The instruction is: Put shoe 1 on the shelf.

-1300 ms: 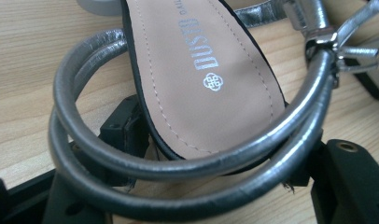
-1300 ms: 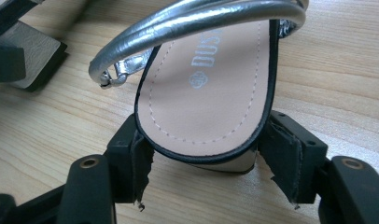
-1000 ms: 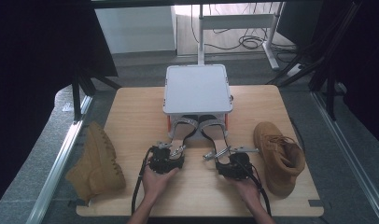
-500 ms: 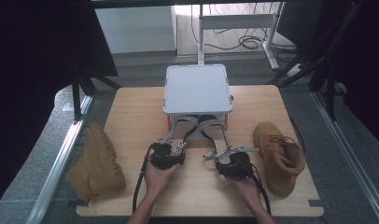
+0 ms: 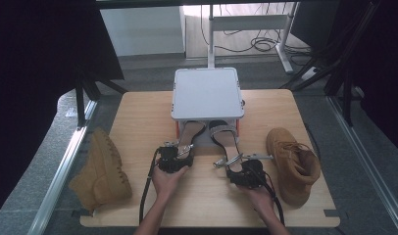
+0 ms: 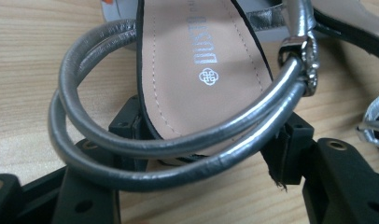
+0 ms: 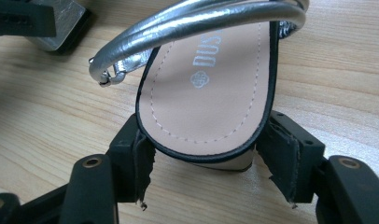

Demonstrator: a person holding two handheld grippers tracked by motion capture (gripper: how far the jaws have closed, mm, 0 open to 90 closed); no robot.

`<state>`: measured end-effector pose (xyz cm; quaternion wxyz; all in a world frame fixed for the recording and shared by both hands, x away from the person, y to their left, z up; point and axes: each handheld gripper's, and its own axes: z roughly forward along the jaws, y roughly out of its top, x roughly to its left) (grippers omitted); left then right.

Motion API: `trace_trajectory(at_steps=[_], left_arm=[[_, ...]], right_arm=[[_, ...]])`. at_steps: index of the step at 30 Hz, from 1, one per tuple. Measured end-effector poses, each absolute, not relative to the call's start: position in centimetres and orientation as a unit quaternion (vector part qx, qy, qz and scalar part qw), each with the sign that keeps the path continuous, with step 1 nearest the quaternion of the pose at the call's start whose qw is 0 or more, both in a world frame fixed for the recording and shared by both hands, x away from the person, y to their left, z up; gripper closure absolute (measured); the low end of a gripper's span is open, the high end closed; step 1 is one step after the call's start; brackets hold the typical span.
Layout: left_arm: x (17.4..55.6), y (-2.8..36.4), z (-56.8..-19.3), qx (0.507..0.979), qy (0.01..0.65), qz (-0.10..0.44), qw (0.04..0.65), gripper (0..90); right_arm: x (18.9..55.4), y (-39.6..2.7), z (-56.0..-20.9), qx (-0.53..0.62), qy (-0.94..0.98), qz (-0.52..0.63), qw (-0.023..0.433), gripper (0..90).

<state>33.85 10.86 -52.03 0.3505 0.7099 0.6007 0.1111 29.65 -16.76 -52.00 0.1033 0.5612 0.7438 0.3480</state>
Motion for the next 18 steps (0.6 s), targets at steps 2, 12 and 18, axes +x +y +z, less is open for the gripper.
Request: trace_trajectory(at_steps=[2, 12, 18], left_arm=[[34.0, 10.8, -52.1, 0.707, 0.603, 0.110, 0.352, 40.7], [34.9, 10.5, -52.0, 0.690, 0.618, 0.106, 0.362, 40.8], [35.3, 10.6, -51.9, 0.687, 0.620, 0.112, 0.362, 41.0]], right_arm=[[29.7, -16.8, -52.0, 0.561, 0.744, 0.348, 0.103, 37.9], [29.6, -16.8, -52.0, 0.561, 0.745, 0.347, 0.103, 37.9], [29.6, -16.8, -52.0, 0.561, 0.744, 0.348, 0.103, 37.9]])
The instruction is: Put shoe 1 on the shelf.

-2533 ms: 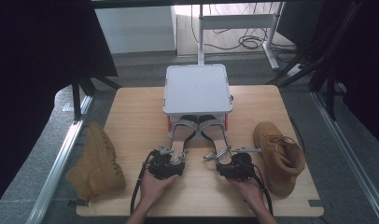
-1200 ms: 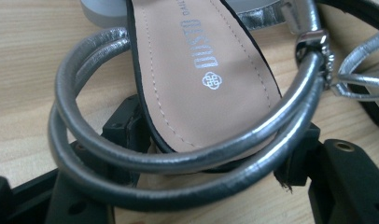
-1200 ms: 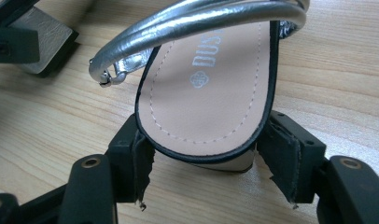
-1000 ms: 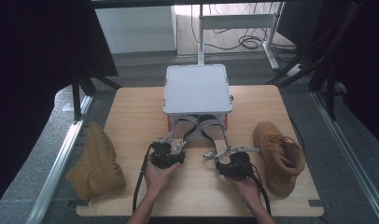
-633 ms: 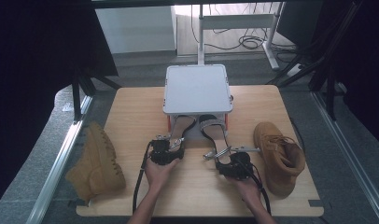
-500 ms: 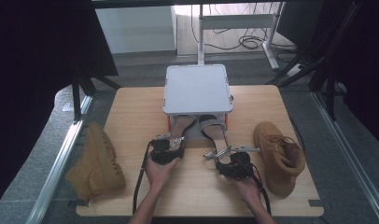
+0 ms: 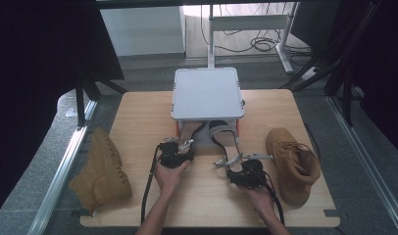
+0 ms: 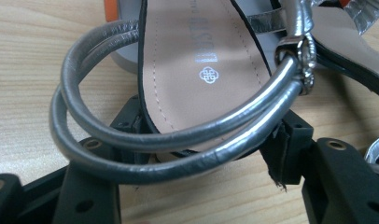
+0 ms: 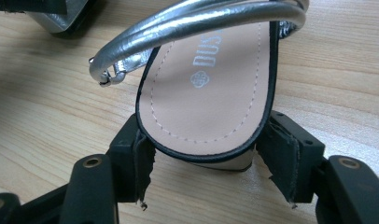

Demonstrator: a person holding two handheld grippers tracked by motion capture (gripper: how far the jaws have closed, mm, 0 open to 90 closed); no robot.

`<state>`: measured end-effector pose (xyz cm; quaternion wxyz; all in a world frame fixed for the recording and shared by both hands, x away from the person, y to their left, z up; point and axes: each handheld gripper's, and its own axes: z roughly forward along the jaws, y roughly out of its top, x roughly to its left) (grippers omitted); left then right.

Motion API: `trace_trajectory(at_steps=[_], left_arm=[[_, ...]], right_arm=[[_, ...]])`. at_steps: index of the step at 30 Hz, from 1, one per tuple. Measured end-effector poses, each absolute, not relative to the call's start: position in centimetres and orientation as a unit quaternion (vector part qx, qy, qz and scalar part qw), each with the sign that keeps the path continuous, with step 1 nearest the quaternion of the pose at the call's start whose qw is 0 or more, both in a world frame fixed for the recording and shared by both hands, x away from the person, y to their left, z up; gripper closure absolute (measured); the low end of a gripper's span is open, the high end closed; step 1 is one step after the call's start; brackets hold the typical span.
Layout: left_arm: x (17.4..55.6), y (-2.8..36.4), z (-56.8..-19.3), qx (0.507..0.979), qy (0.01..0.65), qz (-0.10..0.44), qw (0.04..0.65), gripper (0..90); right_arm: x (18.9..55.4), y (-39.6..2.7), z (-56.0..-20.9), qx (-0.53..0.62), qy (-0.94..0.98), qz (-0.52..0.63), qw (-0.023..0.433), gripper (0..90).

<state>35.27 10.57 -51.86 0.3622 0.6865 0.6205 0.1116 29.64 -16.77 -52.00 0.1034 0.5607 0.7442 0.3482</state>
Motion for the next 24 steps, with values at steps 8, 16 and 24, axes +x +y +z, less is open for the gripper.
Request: trace_trajectory(at_steps=[8, 16, 24], left_arm=[[35.9, 10.6, -51.5, 0.678, 0.629, 0.112, 0.365, 41.2], [36.6, 10.4, -51.1, 0.666, 0.637, 0.123, 0.368, 41.7], [37.1, 10.2, -51.2, 0.661, 0.642, 0.121, 0.369, 41.7]], right_arm=[[29.6, -16.8, -52.0, 0.560, 0.744, 0.349, 0.103, 38.0], [29.6, -16.8, -52.0, 0.560, 0.744, 0.349, 0.103, 38.0], [29.7, -16.8, -52.0, 0.559, 0.745, 0.349, 0.103, 38.1]])
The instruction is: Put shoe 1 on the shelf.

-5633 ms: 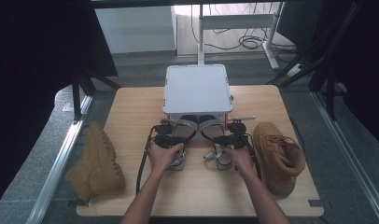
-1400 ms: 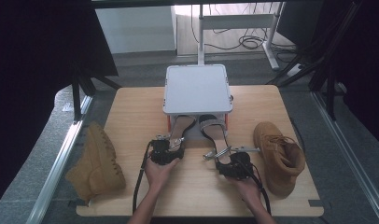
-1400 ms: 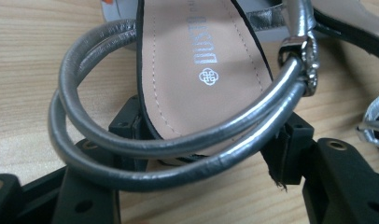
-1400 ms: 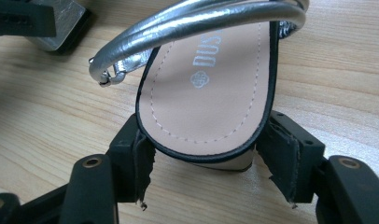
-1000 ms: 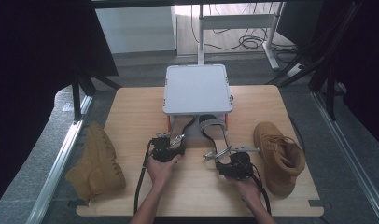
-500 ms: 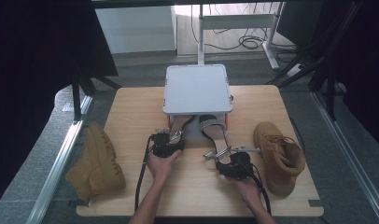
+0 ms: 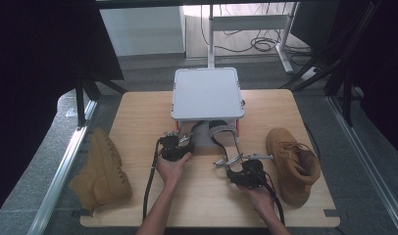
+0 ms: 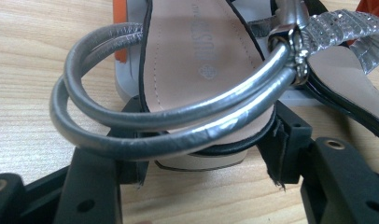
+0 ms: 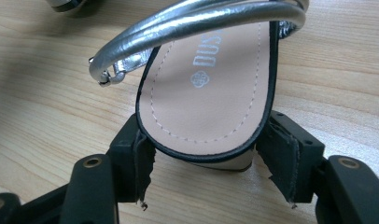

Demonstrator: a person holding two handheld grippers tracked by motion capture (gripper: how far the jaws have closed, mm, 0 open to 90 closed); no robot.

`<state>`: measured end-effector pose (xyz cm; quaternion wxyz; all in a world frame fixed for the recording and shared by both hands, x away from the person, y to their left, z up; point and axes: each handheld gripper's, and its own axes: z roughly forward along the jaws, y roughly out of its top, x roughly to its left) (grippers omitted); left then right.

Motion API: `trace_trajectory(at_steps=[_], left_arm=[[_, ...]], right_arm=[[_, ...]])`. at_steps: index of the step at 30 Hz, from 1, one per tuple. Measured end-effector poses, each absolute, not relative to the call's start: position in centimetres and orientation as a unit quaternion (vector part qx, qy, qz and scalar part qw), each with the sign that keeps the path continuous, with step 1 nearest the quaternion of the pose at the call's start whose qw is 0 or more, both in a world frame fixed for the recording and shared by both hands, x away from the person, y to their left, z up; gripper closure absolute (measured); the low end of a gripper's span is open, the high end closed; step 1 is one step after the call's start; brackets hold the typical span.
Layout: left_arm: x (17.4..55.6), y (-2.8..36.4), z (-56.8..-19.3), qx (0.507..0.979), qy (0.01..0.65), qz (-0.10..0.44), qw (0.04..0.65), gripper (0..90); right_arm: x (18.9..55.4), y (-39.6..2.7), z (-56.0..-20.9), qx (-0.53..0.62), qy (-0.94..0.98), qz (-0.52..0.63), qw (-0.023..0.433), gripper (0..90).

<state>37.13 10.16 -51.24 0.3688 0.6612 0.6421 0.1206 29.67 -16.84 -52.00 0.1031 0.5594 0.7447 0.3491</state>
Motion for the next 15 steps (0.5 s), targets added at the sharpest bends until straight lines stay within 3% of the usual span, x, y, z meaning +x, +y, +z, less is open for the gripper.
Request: trace_trajectory(at_steps=[15], left_arm=[[38.2, 9.4, -51.4, 0.653, 0.649, 0.138, 0.366, 41.8]], right_arm=[[29.7, -16.9, -52.0, 0.560, 0.744, 0.350, 0.102, 38.1]])
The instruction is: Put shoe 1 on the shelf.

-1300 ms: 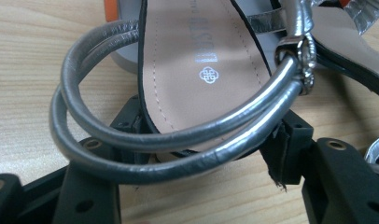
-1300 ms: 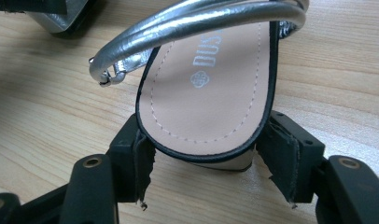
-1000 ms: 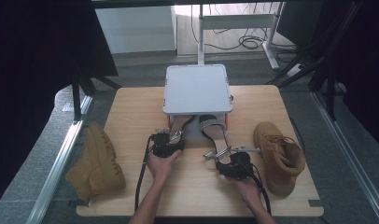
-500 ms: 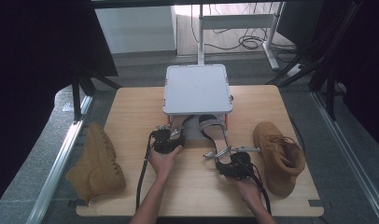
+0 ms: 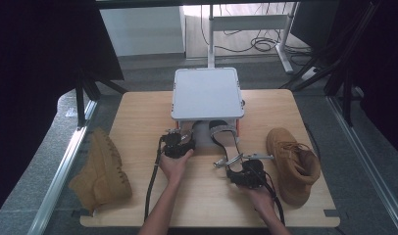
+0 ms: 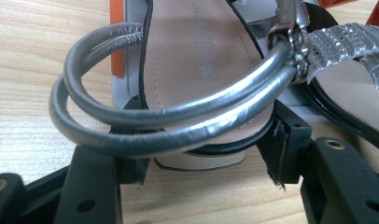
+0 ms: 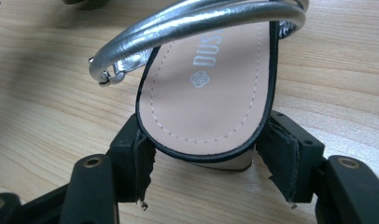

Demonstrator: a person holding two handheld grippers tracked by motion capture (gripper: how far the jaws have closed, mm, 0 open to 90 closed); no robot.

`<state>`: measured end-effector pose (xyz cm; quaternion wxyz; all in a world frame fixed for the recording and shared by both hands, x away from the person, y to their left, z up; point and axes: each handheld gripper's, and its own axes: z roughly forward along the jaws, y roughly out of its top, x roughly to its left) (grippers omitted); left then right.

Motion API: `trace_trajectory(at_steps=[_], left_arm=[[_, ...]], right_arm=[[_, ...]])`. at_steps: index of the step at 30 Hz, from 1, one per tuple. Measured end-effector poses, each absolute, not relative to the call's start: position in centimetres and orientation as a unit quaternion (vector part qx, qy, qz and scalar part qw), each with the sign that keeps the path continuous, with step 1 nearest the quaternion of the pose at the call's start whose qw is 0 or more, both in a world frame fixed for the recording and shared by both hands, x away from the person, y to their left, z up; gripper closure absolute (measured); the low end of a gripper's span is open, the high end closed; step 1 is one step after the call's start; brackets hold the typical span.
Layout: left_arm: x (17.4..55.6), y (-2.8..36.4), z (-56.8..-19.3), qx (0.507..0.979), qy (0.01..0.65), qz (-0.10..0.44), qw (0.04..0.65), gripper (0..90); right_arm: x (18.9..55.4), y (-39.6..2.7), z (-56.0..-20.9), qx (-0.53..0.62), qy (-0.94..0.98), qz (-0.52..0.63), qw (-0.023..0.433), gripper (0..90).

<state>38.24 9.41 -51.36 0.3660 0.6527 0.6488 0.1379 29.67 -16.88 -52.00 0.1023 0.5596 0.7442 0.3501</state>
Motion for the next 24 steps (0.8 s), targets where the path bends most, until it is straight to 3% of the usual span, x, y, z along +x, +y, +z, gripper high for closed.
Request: trace_trajectory(at_steps=[24], left_arm=[[39.0, 8.9, -51.4, 0.658, 0.647, 0.152, 0.354, 41.7]], right_arm=[[30.7, -16.2, -51.2, 0.582, 0.721, 0.363, 0.101, 39.4]])
